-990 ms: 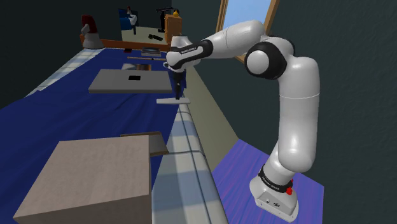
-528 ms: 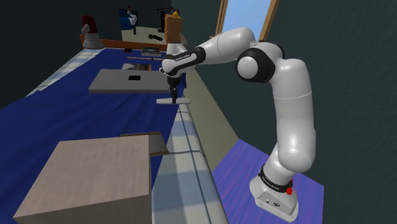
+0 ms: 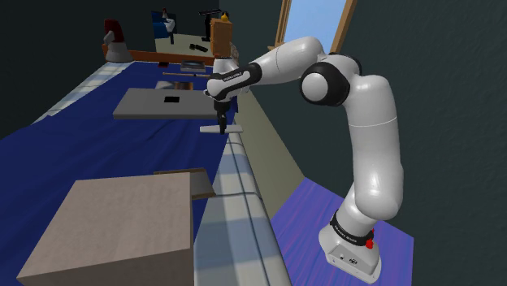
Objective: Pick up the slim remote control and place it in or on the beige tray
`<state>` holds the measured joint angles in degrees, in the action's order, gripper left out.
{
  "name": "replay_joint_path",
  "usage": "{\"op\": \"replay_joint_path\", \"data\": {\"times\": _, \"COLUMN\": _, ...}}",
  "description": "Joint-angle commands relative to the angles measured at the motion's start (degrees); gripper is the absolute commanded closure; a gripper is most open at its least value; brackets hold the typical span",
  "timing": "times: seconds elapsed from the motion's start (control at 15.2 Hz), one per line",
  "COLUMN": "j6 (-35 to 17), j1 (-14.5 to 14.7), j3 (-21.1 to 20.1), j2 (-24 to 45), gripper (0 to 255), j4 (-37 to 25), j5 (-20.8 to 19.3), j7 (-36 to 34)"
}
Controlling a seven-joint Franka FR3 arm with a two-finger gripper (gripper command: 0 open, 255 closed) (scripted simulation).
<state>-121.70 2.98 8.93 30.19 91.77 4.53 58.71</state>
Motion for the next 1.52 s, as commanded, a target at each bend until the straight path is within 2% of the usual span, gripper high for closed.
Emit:
{"op": "replay_joint_path", "data": {"times": 0.0, "j6": 0.00, "j1": 0.00, "j3": 0.00, "j2": 0.00, "gripper": 0, "j4": 0.00, "j5": 0.00, "j7": 0.00}}
{"op": "replay_joint_path", "data": {"times": 0.07, "j6": 0.00, "j1": 0.00, "j3": 0.00, "j2": 0.00, "gripper": 255, "j4": 0.00, "j5": 0.00, "j7": 0.00}}
{"op": "replay_joint_path", "data": {"times": 0.66, "j6": 0.00, "j1": 0.00, "j3": 0.00, "j2": 0.01, "gripper": 255, "j4": -0.01, "j5": 0.00, "j7": 0.00}}
{"op": "replay_joint_path", "data": {"times": 1.45, "j6": 7.59, "j1": 0.13, "j3": 0.36, "j2": -3.40, "gripper": 255, "j4": -4.23, "j5": -0.64, "j7": -0.35}}
